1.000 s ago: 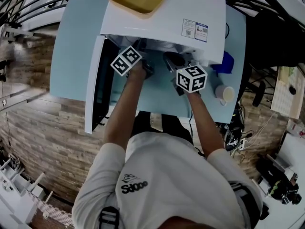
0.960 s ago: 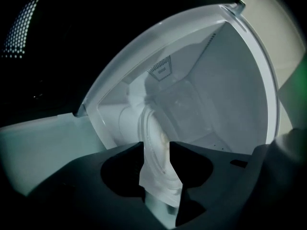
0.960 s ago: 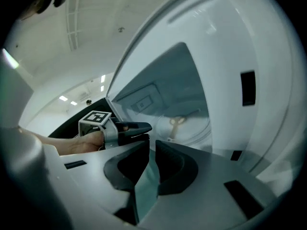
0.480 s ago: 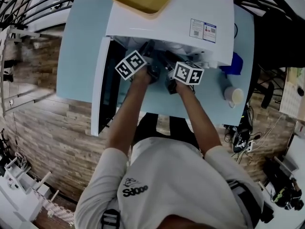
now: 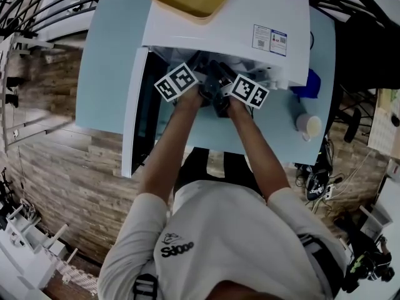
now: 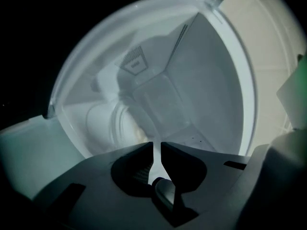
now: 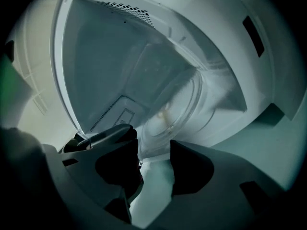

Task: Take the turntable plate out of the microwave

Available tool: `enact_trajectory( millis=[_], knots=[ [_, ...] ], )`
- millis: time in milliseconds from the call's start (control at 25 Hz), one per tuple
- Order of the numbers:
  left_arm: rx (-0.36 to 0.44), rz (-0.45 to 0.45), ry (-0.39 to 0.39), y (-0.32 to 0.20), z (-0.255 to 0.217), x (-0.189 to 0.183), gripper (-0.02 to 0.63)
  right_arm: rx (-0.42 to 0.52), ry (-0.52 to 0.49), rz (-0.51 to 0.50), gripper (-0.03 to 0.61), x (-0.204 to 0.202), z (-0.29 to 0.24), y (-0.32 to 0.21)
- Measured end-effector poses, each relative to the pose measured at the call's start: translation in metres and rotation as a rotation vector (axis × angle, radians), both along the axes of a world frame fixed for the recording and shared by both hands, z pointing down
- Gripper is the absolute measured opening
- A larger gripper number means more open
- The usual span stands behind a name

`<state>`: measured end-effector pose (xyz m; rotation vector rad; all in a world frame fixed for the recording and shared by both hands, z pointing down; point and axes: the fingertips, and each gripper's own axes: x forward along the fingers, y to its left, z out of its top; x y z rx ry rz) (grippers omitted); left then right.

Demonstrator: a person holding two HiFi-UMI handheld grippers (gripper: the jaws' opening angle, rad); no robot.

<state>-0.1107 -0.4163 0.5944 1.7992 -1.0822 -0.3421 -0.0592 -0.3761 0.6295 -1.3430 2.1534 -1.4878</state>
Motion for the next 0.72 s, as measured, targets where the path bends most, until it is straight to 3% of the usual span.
enact_trajectory(
  millis=[120,240,400,600,720],
  knots=[
    [-0.028,-0.010,-0.064,-0.001,0.002,-0.002,0.073,-0.001,-0.003,-0.004,0.176,-0.001,0.000,0.000],
    [-0.051,-0.060,-0.148,0.003,0.013,-0.016,0.145,0.009,0.001,-0.021,0.178,-0.001,-0.001,0.000],
    [-0.106,-0.074,-0.202,0.007,0.032,-0.023,0.174,0.026,0.004,-0.036,0.183,-0.001,-0.002,0.000],
    [-0.128,-0.041,-0.169,0.006,0.035,-0.010,0.181,0.035,-0.003,-0.047,0.190,-0.002,-0.002,0.001],
    [-0.160,-0.073,-0.088,0.005,0.035,-0.011,0.181,0.033,-0.017,-0.046,0.190,-0.002,-0.003,0.001]
  ],
)
